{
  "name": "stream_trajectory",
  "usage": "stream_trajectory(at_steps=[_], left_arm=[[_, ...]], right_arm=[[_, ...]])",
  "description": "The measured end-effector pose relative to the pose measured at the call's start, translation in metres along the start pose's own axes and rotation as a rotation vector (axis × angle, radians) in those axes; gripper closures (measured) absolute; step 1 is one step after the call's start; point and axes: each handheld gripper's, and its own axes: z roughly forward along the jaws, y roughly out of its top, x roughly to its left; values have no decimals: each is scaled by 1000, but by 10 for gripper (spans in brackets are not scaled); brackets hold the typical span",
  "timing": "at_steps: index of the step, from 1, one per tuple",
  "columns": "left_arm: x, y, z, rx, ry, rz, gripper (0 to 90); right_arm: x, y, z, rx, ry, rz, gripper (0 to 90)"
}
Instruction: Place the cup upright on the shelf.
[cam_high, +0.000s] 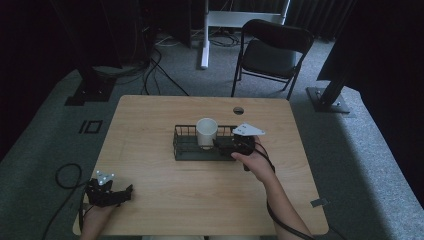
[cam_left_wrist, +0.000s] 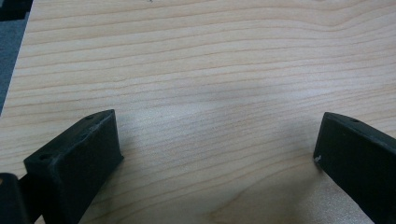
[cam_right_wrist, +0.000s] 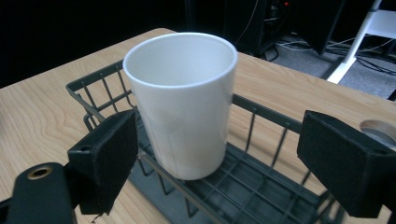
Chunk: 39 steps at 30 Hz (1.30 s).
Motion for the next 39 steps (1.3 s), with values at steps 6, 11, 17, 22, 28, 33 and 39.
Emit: stream_trajectory(at_steps=[6, 11, 17, 22, 28, 33, 39], left_arm=[[0, 0, 0, 0, 0, 0, 7], [0, 0, 0, 0, 0, 0, 7], [0, 0, 0, 0, 0, 0, 7], [0, 0, 0, 0, 0, 0, 7], [0, 0, 0, 0, 0, 0, 7], [0, 0, 0, 0, 0, 0, 7], [0, 0, 0, 0, 0, 1, 7]], right_arm=[[-6, -7, -10, -2, -14, 9, 125], [-13, -12, -19, -10, -27, 15, 125], [-20, -19, -30, -16, -46, 21, 125], [-26, -27, -37, -17, -61, 28, 125], [-32, -39, -44, -15, -85, 49, 125], [-38, -51, -49, -4, -108, 55, 125], [-45, -65, -55, 8, -136, 74, 125]])
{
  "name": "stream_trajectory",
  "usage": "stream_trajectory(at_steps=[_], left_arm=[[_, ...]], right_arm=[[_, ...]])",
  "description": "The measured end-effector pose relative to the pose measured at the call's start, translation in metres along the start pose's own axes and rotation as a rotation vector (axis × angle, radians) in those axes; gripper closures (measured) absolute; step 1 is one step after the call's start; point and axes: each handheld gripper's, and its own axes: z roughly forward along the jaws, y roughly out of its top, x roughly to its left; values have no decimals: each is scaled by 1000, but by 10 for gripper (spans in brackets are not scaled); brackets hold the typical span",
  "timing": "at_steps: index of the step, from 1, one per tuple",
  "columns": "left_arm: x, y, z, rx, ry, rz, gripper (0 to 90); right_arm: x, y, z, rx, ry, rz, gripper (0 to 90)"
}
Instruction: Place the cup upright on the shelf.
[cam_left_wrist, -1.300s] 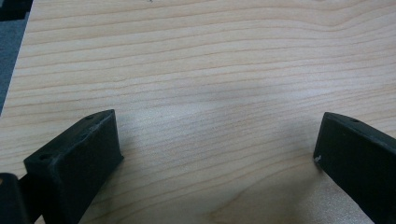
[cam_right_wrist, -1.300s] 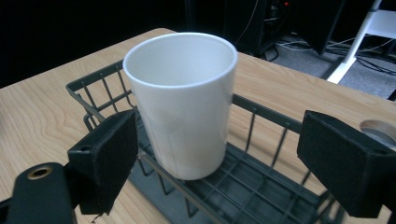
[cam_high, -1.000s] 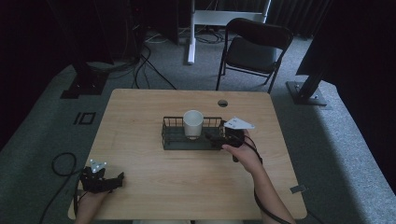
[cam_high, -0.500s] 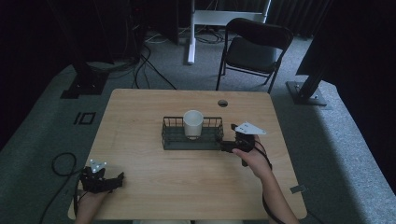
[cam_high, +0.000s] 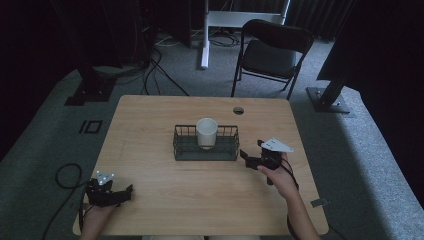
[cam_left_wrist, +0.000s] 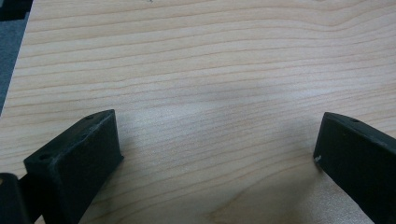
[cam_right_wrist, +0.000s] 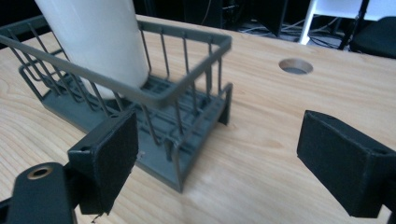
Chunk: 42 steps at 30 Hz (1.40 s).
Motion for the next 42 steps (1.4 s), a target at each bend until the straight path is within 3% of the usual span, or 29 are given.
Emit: stream_trajectory(at_steps=[17, 31, 42], left_arm=[[0, 0, 0, 0, 0, 0, 7], [0, 0, 0, 0, 0, 1, 7], [0, 0, 0, 0, 1, 1, 7]], right_arm=[[-20, -34, -19, 49, -89, 26, 124], [-28, -52, -42, 74, -157, 54, 123], [-34, -64, -54, 150, -197, 48, 123]])
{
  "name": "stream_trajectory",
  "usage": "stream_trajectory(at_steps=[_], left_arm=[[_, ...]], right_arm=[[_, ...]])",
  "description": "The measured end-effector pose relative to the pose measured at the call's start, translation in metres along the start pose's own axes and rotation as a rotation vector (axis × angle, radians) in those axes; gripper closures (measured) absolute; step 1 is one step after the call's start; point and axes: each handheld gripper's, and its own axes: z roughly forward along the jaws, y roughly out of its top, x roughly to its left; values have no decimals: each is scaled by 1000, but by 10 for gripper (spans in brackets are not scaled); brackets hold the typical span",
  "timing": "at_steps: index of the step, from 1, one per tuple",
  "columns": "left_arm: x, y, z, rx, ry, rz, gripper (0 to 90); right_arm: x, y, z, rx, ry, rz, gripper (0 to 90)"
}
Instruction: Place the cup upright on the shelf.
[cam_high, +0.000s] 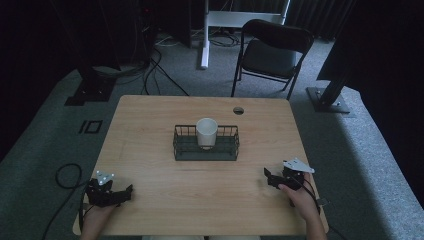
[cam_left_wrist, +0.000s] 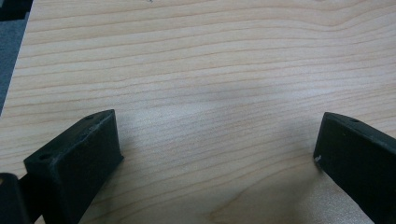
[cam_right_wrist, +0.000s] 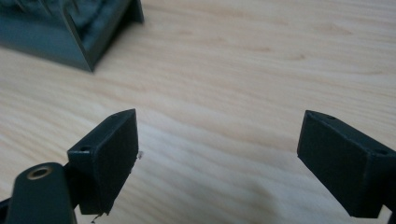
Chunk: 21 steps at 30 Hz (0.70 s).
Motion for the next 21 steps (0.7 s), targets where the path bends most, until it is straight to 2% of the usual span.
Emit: stream_trajectory(at_steps=[1, 7, 8, 11, 14, 17, 19, 21], left_arm=[[0, 0, 0, 0, 0, 0, 7], [0, 0, 0, 0, 0, 0, 7], [0, 0, 0, 0, 0, 0, 7], [0, 0, 0, 0, 0, 0, 7], [0, 0, 0, 0, 0, 0, 7], [0, 0, 0, 0, 0, 0, 7], [0, 0, 0, 0, 0, 0, 7], [0, 0, 0, 0, 0, 0, 7]], right_arm=[[-1, -1, 0, 12, -5, -11, 123], [-9, -9, 0, 75, -34, 0, 125], [-11, -10, 0, 98, -29, 8, 124], [-12, -11, 0, 104, -39, 8, 125], [-11, -11, 2, 165, -33, -15, 121], [-11, -11, 3, 173, -36, -12, 118], [-13, -11, 4, 181, -26, 14, 117], [-13, -11, 4, 182, -25, 18, 116]])
